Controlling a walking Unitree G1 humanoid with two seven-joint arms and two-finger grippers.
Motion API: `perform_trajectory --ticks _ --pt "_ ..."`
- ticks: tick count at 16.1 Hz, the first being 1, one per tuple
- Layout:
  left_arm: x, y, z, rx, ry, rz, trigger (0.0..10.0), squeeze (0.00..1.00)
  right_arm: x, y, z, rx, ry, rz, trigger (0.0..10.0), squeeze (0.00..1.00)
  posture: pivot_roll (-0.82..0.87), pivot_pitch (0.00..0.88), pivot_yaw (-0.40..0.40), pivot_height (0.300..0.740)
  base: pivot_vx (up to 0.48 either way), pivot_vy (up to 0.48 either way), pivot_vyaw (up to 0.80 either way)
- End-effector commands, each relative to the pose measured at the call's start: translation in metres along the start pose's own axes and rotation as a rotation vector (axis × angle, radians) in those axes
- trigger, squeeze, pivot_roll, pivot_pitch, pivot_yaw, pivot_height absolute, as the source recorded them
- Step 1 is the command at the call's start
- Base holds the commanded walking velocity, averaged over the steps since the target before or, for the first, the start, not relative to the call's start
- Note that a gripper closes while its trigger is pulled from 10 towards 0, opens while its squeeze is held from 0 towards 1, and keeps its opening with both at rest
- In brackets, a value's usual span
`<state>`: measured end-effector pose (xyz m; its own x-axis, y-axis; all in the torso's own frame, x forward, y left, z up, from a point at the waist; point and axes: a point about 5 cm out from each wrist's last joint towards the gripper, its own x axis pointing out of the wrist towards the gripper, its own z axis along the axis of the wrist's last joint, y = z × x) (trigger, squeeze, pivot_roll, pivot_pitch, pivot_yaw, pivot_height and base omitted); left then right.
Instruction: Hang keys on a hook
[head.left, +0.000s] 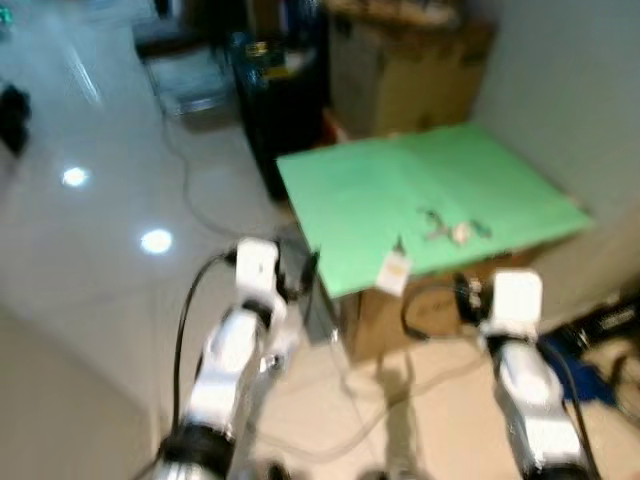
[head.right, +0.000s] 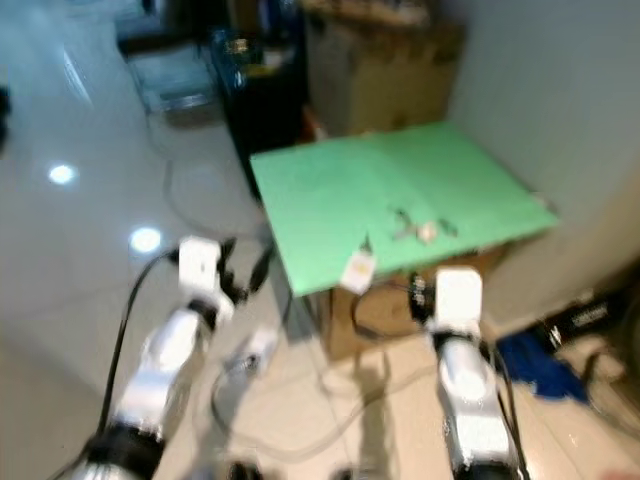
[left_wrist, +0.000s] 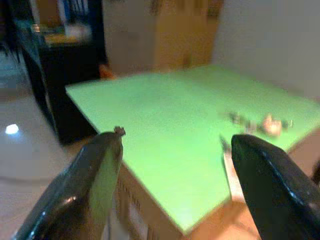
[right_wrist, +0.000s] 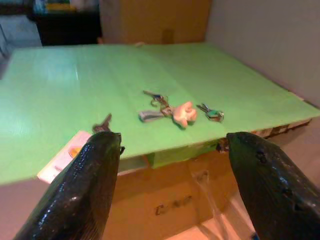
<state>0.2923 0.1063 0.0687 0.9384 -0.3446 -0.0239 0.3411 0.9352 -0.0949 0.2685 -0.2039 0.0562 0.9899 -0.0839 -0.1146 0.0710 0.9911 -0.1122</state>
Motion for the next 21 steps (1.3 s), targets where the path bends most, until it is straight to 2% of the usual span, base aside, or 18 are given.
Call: perform_trajectory --ticks 1,4,6,7,8,9,10,11,12,13,14,17,18,20,21 --pt "0.002 0.005 0.005 0.019 -0.008 0.017 10.0 0.00 0.000 0.004 -0.001 -0.012 0.009 0.010 10.0 0.00 -0.25 0.091 0.042 0.727 0.000 0.000 0.00" --pt "0.001 0.006 0.005 0.021 -0.010 0.022 10.0 0.00 0.001 0.006 0.000 -0.014 0.005 0.014 10.0 0.00 -0.24 0.093 0.041 0.727 0.000 0.000 0.00" --pt "-0.006 0.020 0.009 0.009 -0.054 0.093 10.0 0.00 -0.003 0.001 0.011 0.017 -0.078 -0.031 10.0 0.00 -0.24 0.094 0.041 0.727 0.000 0.000 0.00" --pt "-0.017 0.036 0.022 0.006 -0.132 0.181 10.0 0.00 -0.013 -0.003 0.031 -0.007 -0.183 -0.036 10.0 0.00 -0.24 0.092 0.036 0.727 0.000 0.000 0.00" --pt "-0.024 0.040 0.028 0.012 -0.158 0.205 10.0 0.00 -0.020 -0.004 0.040 -0.027 -0.224 -0.033 10.0 0.00 -0.25 0.090 0.034 0.727 0.000 0.000 0.00" --pt "-0.035 0.044 0.032 0.018 -0.174 0.222 10.0 0.00 -0.032 -0.009 0.045 -0.036 -0.249 -0.038 10.0 0.00 -0.24 0.087 0.027 0.727 0.000 0.000 0.00" --pt "-0.061 0.045 0.029 0.039 -0.138 0.232 10.0 0.00 -0.063 -0.019 0.044 -0.039 -0.241 -0.055 10.0 0.00 -0.23 0.090 0.016 0.727 0.000 0.000 0.00" --pt "-0.067 0.045 0.027 0.055 -0.117 0.231 10.0 0.00 -0.072 -0.021 0.041 -0.043 -0.231 -0.057 10.0 0.00 -0.23 0.090 0.010 0.727 0.000 0.000 0.00" --pt "-0.082 0.040 0.025 0.091 -0.097 0.202 10.0 0.00 -0.090 -0.022 0.034 -0.050 -0.205 -0.056 10.0 0.00 -0.23 0.088 0.002 0.727 0.000 0.000 0.00" --pt "-0.101 0.034 0.027 0.052 -0.109 0.160 10.0 0.00 -0.110 -0.022 0.028 -0.077 -0.181 -0.043 10.0 0.00 -0.23 0.086 0.000 0.727 0.000 0.000 0.00" --pt "-0.106 0.029 0.026 0.016 -0.112 0.142 10.0 0.00 -0.116 -0.022 0.025 -0.075 -0.157 -0.036 10.0 0.00 -0.22 0.088 -0.001 0.727 0.000 0.000 0.00" --pt "-0.092 0.023 0.022 0.007 -0.121 0.139 10.0 0.00 -0.101 -0.025 0.019 -0.068 -0.136 -0.058 10.0 0.00 -0.23 0.077 -0.001 0.727 0.000 -0.141 0.00" --pt "-0.085 0.024 0.018 0.011 -0.110 0.142 10.0 0.00 -0.087 -0.024 0.017 -0.064 -0.140 -0.049 10.0 0.00 -0.23 0.075 0.001 0.727 0.000 -0.428 0.00" --pt "-0.083 0.025 0.018 -0.002 -0.097 0.137 10.0 0.00 -0.079 -0.021 0.016 -0.060 -0.137 -0.031 10.0 0.00 -0.24 0.080 0.007 0.727 0.000 -0.426 0.00" --pt "-0.077 0.030 0.016 0.002 -0.080 0.138 10.0 0.00 -0.073 -0.021 0.013 -0.034 -0.117 -0.027 10.0 0.00 -0.24 0.086 0.008 0.727 0.000 -0.424 0.00"
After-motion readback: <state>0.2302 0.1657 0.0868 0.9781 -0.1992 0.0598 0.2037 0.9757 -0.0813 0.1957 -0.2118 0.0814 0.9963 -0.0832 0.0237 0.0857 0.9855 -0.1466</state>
